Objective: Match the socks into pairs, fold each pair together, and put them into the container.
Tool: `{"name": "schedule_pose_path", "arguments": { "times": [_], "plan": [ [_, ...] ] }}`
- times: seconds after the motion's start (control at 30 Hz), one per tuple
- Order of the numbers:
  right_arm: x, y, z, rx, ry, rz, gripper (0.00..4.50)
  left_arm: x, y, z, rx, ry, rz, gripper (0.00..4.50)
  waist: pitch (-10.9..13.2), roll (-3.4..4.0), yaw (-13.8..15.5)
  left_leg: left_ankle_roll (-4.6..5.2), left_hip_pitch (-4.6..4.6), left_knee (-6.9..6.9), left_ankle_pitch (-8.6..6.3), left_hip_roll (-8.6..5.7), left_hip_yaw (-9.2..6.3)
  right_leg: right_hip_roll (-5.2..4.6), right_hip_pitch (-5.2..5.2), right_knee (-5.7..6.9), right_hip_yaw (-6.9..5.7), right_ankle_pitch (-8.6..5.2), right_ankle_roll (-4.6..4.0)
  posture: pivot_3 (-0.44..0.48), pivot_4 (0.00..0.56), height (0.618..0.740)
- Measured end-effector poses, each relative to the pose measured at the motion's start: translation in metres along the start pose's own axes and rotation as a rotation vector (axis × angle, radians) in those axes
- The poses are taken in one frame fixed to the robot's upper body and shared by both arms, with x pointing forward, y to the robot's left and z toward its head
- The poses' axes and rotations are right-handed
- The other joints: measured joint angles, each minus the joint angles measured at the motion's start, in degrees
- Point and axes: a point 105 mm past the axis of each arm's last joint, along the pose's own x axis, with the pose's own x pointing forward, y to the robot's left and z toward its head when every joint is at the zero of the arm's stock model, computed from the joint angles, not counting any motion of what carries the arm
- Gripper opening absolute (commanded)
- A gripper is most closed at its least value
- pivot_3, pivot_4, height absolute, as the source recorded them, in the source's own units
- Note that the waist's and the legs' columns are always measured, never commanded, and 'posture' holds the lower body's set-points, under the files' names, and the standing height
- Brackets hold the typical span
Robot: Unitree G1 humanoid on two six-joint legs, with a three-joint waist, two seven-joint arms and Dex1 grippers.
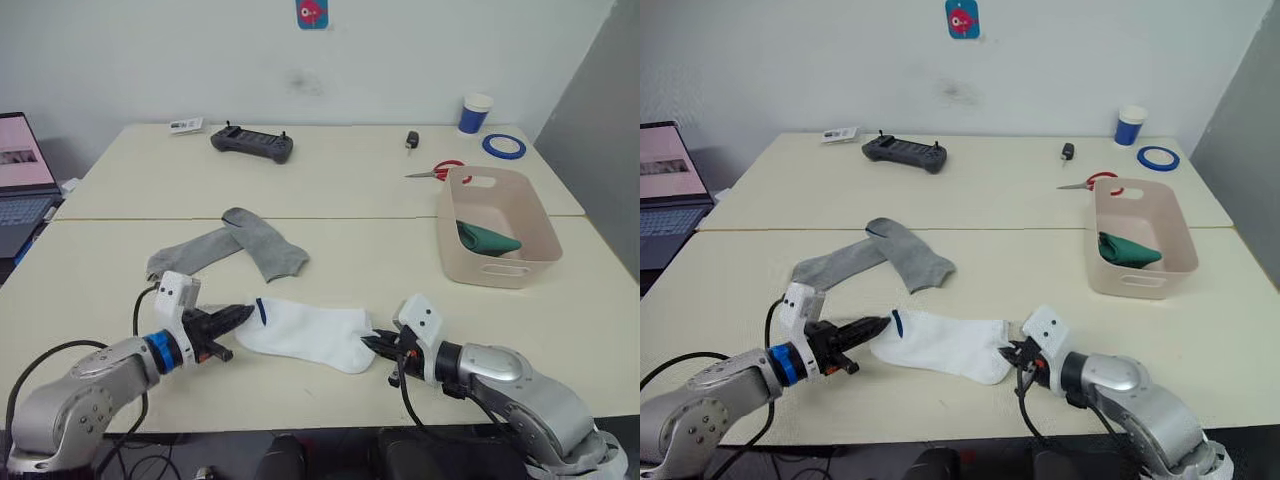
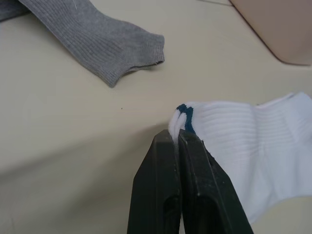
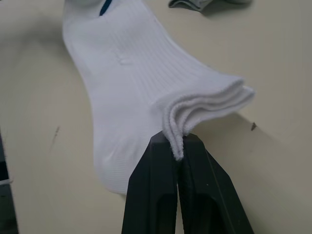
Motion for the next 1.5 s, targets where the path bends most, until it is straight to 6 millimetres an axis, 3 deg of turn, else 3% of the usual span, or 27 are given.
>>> {"name": "schedule_pose_path", "arguments": {
  "times": [0.13, 0.23, 0.27, 0.3, 0.47, 0.57, 0.67, 0.73, 0.83, 0.9, 1.03, 1.2, 1.33, 1.5],
  "plan": [
    [0.008, -0.009, -0.004, 0.016, 0.015, -0.05, 0.01, 0.007, 0.012, -0.022, -0.047, 0.051, 0.038, 0.0, 0.01, 0.0, 0.11, 0.0, -0.02, -0.01, 0.0, 0.07, -0.15, 0.04, -0.01, 0.03, -0.04, 0.0, -0.01, 0.0, 0.15, 0.74],
    [0.015, -0.011, -0.001, 0.028, 0.001, -0.077, 0.76, 0.01, 0.013, -0.021, -0.028, 0.021, 0.057, 0.0, 0.02, 0.04, 0.17, -0.01, -0.01, -0.02, 0.0, 0.06, -0.19, 0.03, 0.0, 0.08, -0.02, 0.0, -0.03, 0.0, 0.15, 0.74],
    [0.015, -0.011, 0.0, 0.026, 0.0, -0.083, 1.06, 0.011, 0.013, -0.021, -0.028, 0.009, 0.063, 0.0, 0.02, 0.04, 0.19, -0.01, -0.01, -0.01, 0.0, 0.06, -0.19, 0.02, 0.0, 0.07, -0.02, 0.0, -0.03, 0.0, 0.15, 0.74],
    [0.015, -0.012, 0.0, 0.023, 0.002, -0.088, 1.45, 0.011, 0.013, -0.022, -0.029, 0.001, 0.065, 0.47, 0.02, 0.02, 0.19, -0.01, -0.02, -0.01, 0.0, 0.06, -0.19, 0.02, 0.01, 0.07, -0.02, 0.0, -0.03, 0.0, 0.15, 0.74],
    [0.009, -0.016, -0.002, 0.021, 0.012, -0.105, 3.17, 0.005, 0.014, -0.021, -0.003, -0.023, 0.087, 1.85, 0.02, 0.02, 0.19, -0.01, -0.02, -0.02, 0.0, 0.07, -0.19, 0.02, 0.0, 0.07, -0.01, 0.0, -0.03, 0.0, 0.15, 0.74],
    [-0.006, -0.026, 0.005, -0.001, -0.019, -0.152, 4.25, -0.005, 0.021, -0.021, 0.009, -0.028, 0.136, 1.9, 0.02, 0.02, 0.16, 0.0, -0.01, -0.02, 0.0, 0.07, -0.19, 0.02, 0.0, 0.07, -0.01, 0.0, -0.03, 0.0, 0.15, 0.74],
    [-0.015, -0.027, 0.018, -0.042, -0.073, -0.143, 4.25, -0.015, 0.029, -0.009, 0.009, -0.074, 0.176, 1.9, 0.02, 0.03, 0.17, 0.0, -0.02, -0.01, 0.0, 0.08, -0.24, 0.03, 0.01, 0.08, -0.04, -0.01, -0.04, 0.0, 0.15, 0.74],
    [-0.022, -0.026, 0.031, -0.081, -0.128, -0.133, 4.28, -0.02, 0.032, 0.012, 0.05, -0.124, 0.175, 1.5, 0.03, 0.01, 0.18, -0.01, -0.03, -0.01, 0.0, 0.07, -0.23, 0.03, 0.01, 0.08, -0.08, -0.01, -0.04, 0.0, 0.15, 0.74],
    [-0.021, -0.017, 0.049, -0.141, -0.191, -0.064, 3.91, -0.017, 0.016, 0.049, 0.166, -0.19, 0.093, 0.68, 0.03, 0.0, 0.32, -0.01, -0.03, 0.0, 0.0, 0.03, -0.16, 0.03, 0.02, 0.06, -0.14, 0.0, -0.02, 0.0, 0.15, 0.74],
    [-0.012, -0.01, 0.057, -0.183, -0.211, -0.029, 3.31, -0.005, -0.007, 0.057, 0.257, -0.173, -0.02, 0.03, 0.03, 0.0, 0.21, -0.01, 0.0, -0.01, 0.0, 0.0, -0.06, 0.01, 0.04, 0.02, -0.05, 0.03, 0.03, 0.0, 0.15, 0.74],
    [0.024, 0.008, 0.051, -0.214, -0.176, 0.058, 1.92, 0.022, -0.041, 0.034, 0.326, -0.069, -0.213, 0.0, 0.03, 0.01, -0.26, -0.01, 0.04, -0.04, 0.01, 0.07, -0.01, 0.07, 0.0, 0.05, 0.0, 0.04, 0.03, 0.0, 0.15, 0.74],
    [0.056, 0.023, 0.027, -0.208, -0.076, 0.115, 0.15, 0.034, -0.037, 0.01, 0.338, 0.018, -0.23, 0.0, 0.05, 0.04, -0.06, 0.0, 0.03, -0.05, 0.01, 0.16, -0.22, 0.16, -0.01, 0.11, -0.03, 0.0, -0.05, 0.0, 0.15, 0.74],
    [0.068, 0.029, 0.009, -0.228, -0.006, 0.122, 0.07, 0.037, -0.019, -0.017, 0.33, 0.114, -0.177, 0.0, 0.05, 0.04, 0.02, 0.0, 0.03, -0.03, 0.01, 0.11, -0.14, 0.13, -0.01, 0.1, -0.05, 0.0, -0.05, 0.0, 0.15, 0.74],
    [0.055, 0.017, 0.002, -0.247, 0.016, 0.089, 0.07, 0.038, -0.011, -0.023, 0.333, 0.115, -0.146, 0.0, 0.0, 0.03, 0.17, 0.0, 0.09, -0.02, 0.01, 0.06, -0.13, 0.05, 0.06, 0.1, -0.07, 0.01, -0.03, 0.0, 0.15, 0.74]
  ]
}}
